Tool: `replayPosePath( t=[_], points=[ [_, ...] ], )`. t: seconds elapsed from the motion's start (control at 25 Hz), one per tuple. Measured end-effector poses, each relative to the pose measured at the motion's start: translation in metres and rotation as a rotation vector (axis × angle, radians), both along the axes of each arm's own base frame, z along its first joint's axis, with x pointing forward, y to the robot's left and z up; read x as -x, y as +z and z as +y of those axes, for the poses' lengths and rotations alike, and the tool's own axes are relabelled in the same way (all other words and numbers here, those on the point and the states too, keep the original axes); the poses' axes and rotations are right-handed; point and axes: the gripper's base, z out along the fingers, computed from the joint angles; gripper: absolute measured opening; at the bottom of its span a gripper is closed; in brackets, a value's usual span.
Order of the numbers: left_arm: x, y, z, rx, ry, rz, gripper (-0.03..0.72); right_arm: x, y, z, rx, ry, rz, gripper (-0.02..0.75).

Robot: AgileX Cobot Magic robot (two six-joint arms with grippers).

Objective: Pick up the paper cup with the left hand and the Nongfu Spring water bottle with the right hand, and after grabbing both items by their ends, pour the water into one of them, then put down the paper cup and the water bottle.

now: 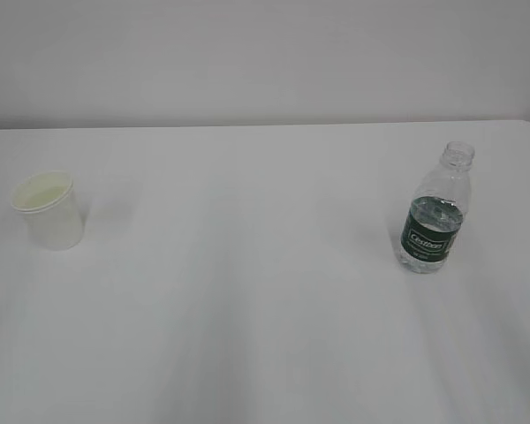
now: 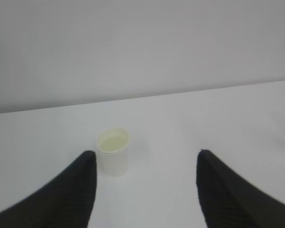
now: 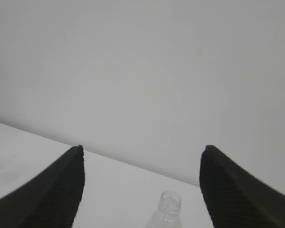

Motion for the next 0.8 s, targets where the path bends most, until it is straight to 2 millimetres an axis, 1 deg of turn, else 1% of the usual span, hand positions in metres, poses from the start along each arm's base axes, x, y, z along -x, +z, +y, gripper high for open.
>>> replayPosePath(
  t=[0.12,0.28,0.52,0.64,0.8],
  points=[
    [0.0,-0.001,0.0,-0.003,-0.003,0.015,0.471,0.007,-0.002,0.0,0.011,0.024,0.02,0.574],
    [0.001,-0.002,-0.001,0.007,-0.01,0.02,0.47,0.014,-0.008,0.001,0.045,0.073,0.1,0.573],
    [0.001,-0.002,-0.002,0.016,-0.015,0.021,0.47,0.025,-0.002,0.003,0.091,0.143,0.181,0.573],
    [0.001,-0.002,-0.002,0.015,-0.015,0.023,0.47,0.032,-0.005,0.004,0.124,0.175,0.234,0.573],
    [0.001,-0.003,-0.002,0.015,-0.021,0.041,0.47,0.042,-0.009,0.002,0.149,0.196,0.246,0.573]
  ],
)
